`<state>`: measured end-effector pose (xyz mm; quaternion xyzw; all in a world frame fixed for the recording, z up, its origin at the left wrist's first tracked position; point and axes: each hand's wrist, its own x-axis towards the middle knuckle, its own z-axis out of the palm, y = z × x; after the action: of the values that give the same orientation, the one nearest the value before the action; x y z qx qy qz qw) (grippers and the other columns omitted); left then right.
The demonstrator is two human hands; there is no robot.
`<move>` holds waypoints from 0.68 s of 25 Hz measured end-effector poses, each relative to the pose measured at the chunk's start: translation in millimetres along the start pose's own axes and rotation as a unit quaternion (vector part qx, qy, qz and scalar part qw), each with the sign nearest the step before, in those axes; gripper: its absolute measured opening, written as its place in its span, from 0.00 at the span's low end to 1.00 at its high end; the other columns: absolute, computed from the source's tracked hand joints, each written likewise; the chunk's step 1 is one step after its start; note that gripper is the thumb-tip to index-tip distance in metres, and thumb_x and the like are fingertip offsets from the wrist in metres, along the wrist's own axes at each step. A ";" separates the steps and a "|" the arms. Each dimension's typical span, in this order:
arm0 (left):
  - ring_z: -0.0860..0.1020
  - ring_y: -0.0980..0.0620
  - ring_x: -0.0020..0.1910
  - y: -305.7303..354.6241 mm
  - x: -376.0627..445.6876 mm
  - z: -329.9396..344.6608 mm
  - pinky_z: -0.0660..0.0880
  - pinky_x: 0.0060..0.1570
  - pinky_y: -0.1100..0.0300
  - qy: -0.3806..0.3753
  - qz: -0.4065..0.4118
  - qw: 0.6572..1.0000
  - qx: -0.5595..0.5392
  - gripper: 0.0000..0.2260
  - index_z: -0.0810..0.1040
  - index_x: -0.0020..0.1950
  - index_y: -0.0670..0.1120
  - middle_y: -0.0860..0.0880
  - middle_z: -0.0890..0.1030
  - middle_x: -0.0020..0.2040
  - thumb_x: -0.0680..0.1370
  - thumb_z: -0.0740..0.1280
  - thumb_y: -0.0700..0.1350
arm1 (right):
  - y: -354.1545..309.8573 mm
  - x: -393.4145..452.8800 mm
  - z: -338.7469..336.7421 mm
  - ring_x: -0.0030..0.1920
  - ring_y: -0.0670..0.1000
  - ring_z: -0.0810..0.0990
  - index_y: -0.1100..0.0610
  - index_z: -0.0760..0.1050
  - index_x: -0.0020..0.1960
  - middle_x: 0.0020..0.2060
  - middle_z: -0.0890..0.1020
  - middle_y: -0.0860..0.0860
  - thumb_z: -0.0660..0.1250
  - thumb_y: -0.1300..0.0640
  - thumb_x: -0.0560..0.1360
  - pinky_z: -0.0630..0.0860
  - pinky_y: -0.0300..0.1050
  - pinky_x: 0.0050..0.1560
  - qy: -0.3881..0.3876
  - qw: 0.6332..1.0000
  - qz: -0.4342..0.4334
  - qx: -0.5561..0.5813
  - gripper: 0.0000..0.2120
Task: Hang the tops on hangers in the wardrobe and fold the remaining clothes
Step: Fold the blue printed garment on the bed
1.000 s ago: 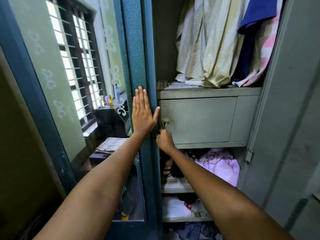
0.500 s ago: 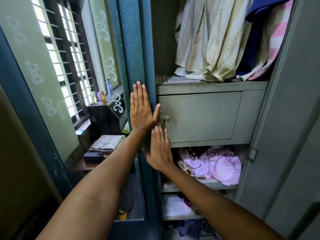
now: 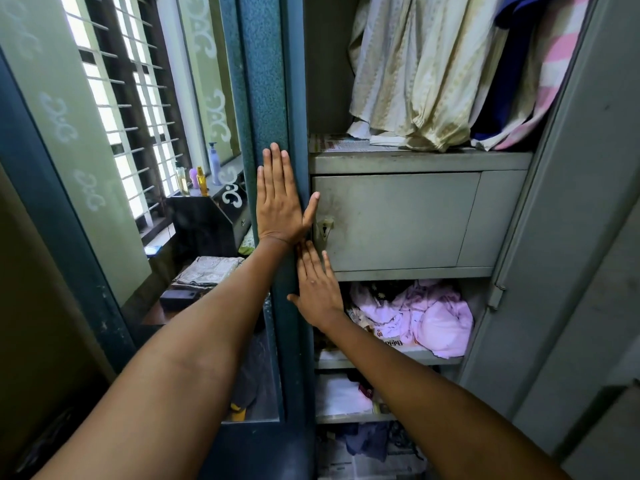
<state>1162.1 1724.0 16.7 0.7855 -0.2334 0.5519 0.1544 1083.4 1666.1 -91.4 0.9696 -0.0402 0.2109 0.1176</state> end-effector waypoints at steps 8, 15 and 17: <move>0.54 0.38 0.74 0.5 -14.4 -17.8 0.37 0.74 0.54 -0.073 0.007 0.997 -0.023 0.37 0.51 0.74 0.32 0.33 0.55 0.74 0.77 0.58 0.57 | 38.3 -54.8 -13.4 0.76 0.53 0.38 0.62 0.40 0.76 0.76 0.40 0.57 0.62 0.50 0.76 0.35 0.53 0.73 -0.064 0.996 0.015 0.061 0.40; 0.45 0.41 0.76 3.1 -27.5 -41.9 0.39 0.73 0.54 -0.191 0.001 0.979 -0.070 0.37 0.45 0.75 0.34 0.36 0.46 0.76 0.78 0.56 0.58 | 74.0 -98.3 -33.9 0.76 0.56 0.40 0.59 0.46 0.76 0.76 0.39 0.56 0.63 0.50 0.75 0.41 0.65 0.71 -0.114 0.976 0.139 0.120 0.38; 0.44 0.42 0.76 0.3 -25.8 -58.6 0.41 0.73 0.53 -0.233 0.005 0.970 -0.073 0.36 0.45 0.75 0.35 0.38 0.44 0.76 0.79 0.59 0.55 | 78.0 -112.3 -44.3 0.76 0.55 0.41 0.59 0.46 0.76 0.76 0.39 0.55 0.64 0.49 0.75 0.43 0.65 0.71 -0.120 0.971 0.157 0.131 0.39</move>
<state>1108.2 1758.2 12.5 0.8780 -0.3065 0.3357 0.1500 953.8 1604.6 -82.8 0.9763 -0.1781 0.1119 -0.0509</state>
